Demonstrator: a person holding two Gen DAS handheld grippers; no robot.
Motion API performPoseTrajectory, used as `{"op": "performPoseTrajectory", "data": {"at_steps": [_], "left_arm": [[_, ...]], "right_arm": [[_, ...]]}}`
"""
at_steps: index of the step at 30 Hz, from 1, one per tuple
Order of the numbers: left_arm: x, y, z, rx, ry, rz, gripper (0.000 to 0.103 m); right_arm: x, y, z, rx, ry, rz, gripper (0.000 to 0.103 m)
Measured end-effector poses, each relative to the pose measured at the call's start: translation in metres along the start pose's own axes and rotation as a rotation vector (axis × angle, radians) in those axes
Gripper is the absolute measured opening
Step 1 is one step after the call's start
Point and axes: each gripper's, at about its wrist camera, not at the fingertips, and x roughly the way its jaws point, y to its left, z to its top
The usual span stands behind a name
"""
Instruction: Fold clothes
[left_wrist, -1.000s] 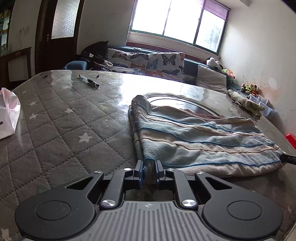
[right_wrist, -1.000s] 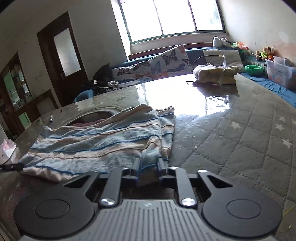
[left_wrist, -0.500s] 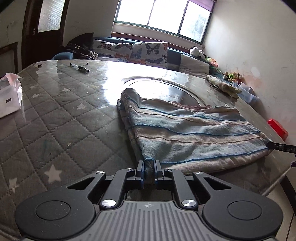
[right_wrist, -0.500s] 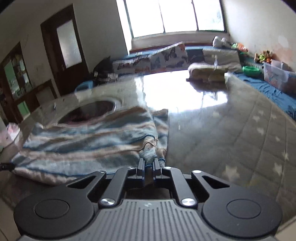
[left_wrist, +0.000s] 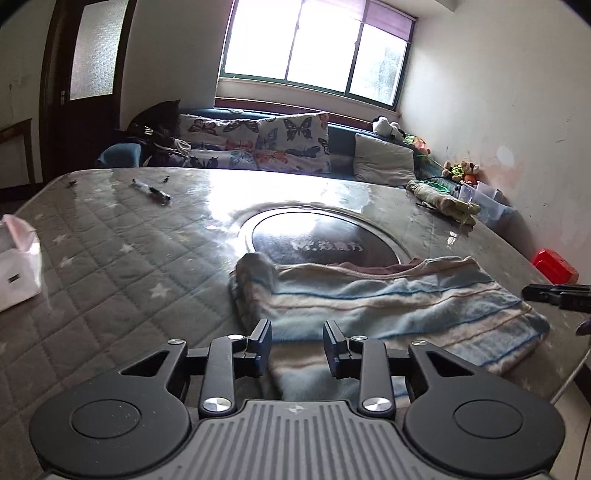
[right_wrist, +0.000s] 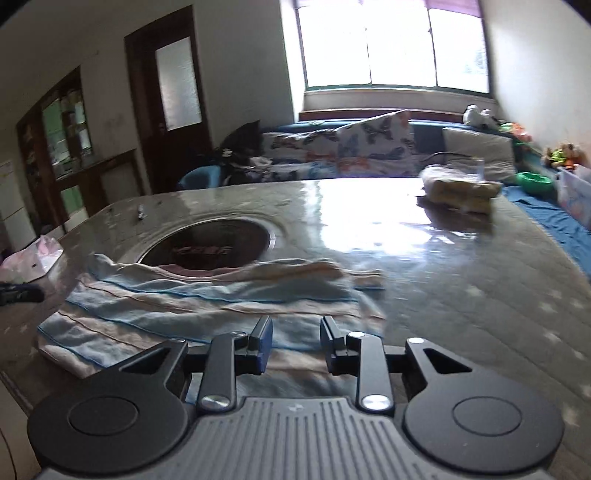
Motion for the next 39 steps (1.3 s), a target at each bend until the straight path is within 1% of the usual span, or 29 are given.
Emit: {"op": "performPoseTrajectory", "data": {"at_steps": [3,7,14,19,23,25,29,33,36,39], "left_arm": [[0.022,-0.004,0.007,0.011,0.015,-0.009,0.033],[0.048,0.000,0.017,-0.009,0.046,-0.020,0.031],[0.084,0.016,0.038,-0.027,0.060,0.016,0.031],[0.104,0.027,0.040,-0.055,0.087,0.041,0.028],[0.109,0.029,0.036,-0.056,0.094,0.047,0.028],[0.109,0.031,0.035,-0.058,0.091,0.044,0.028],[0.101,0.031,0.037,-0.066,0.073,0.043,0.028],[0.092,0.027,0.040,-0.048,0.042,0.042,0.028],[0.100,0.028,0.038,-0.043,0.064,0.052,0.028],[0.107,0.033,0.035,-0.043,0.077,0.058,0.028]], "right_arm": [[0.019,0.010,0.007,-0.019,0.016,0.031,0.028],[0.047,0.011,0.017,-0.017,0.041,0.027,0.029],[0.080,-0.005,0.030,0.056,0.066,-0.015,0.029],[0.095,-0.011,0.038,0.084,0.059,-0.024,0.029],[0.108,-0.016,0.040,0.092,0.068,-0.045,0.029],[0.116,-0.021,0.037,0.108,0.087,-0.067,0.028],[0.115,-0.024,0.038,0.111,0.082,-0.079,0.028],[0.107,-0.010,0.046,0.077,0.059,-0.060,0.029],[0.112,-0.003,0.049,0.066,0.064,-0.040,0.029],[0.113,0.000,0.047,0.059,0.075,-0.040,0.029]]}}
